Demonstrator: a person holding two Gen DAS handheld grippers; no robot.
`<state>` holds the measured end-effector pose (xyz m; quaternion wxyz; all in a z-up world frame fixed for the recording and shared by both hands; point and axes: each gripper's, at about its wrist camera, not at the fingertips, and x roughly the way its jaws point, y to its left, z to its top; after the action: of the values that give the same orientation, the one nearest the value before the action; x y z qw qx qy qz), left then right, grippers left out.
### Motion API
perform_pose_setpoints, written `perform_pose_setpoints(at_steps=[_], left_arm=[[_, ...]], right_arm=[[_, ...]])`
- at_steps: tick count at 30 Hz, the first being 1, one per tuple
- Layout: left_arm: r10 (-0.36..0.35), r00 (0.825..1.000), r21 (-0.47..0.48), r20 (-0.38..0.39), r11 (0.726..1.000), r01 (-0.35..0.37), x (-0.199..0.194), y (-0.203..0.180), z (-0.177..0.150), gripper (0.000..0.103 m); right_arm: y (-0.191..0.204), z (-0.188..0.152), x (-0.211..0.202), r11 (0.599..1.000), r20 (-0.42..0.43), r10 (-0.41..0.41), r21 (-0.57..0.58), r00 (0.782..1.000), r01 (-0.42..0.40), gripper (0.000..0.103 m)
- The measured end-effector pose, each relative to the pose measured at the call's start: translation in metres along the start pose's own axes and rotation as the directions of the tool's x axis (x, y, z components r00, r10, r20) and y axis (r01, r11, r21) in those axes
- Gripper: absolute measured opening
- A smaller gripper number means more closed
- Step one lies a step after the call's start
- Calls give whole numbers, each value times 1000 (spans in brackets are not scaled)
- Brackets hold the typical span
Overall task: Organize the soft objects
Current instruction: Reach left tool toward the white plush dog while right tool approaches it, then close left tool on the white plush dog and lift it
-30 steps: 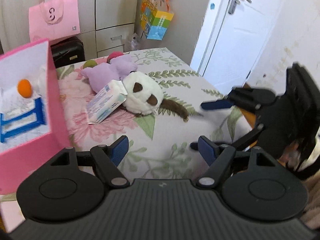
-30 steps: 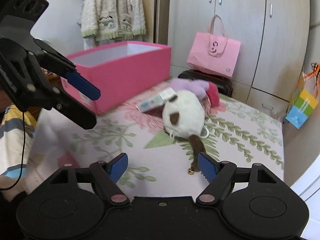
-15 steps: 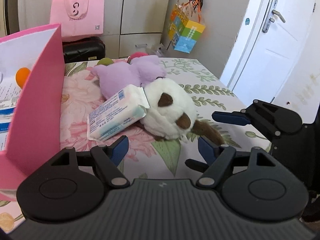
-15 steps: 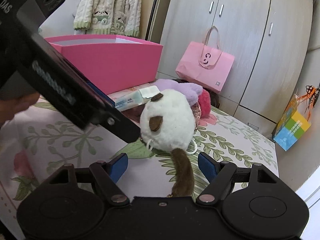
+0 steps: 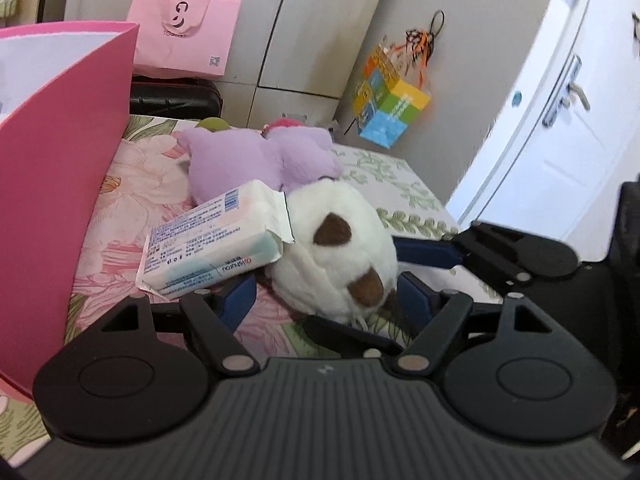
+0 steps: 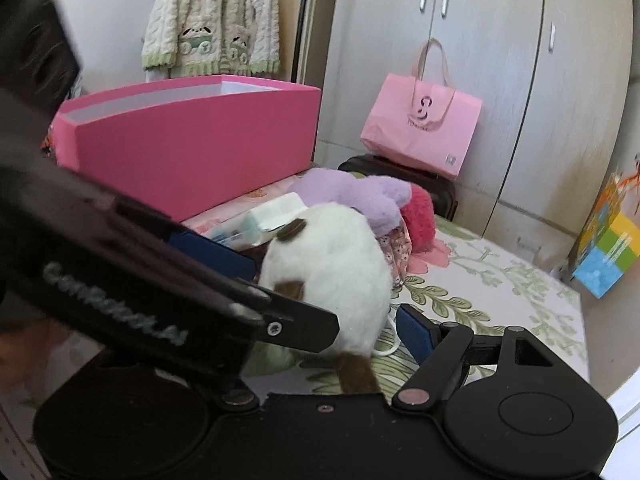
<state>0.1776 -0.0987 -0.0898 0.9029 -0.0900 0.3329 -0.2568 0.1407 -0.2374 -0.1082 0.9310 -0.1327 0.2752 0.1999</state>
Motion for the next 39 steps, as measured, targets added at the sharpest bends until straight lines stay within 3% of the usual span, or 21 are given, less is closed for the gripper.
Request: perform_pose_setpoints(at_steps=[6,7,8,10,16,28,39], left_arm=[[-49,999,-100,25,994,51,7,12,-2,77],[-63,998,-115,19,991,65,9,14,-2,75],[-72,997,-123,11,990,73,11,15,-2,75],[-78,997,-120,5,990,78,13,15,-3,73],[-66,998,-66,-14,996,65,11,5,-7,65],[-107,991,-33,-75,994,105,2,-7,-15,62],[-104,989,11,-102,994,105,-15,-23,-24,62]], right_arm=[[-19,-1,15,983,-27,108,155,994,-102,81],[-20,-2,16,980,-25,114,169,993,-108,79],[-20,-3,15,979,-21,116,171,993,-111,70],[-18,-4,13,980,-13,120,161,993,-116,66],[-6,-7,5,989,-6,57,135,998,-56,65],[6,-18,-13,981,-18,-20,192,1000,24,65],[22,-27,-31,965,-16,-73,252,997,74,65]])
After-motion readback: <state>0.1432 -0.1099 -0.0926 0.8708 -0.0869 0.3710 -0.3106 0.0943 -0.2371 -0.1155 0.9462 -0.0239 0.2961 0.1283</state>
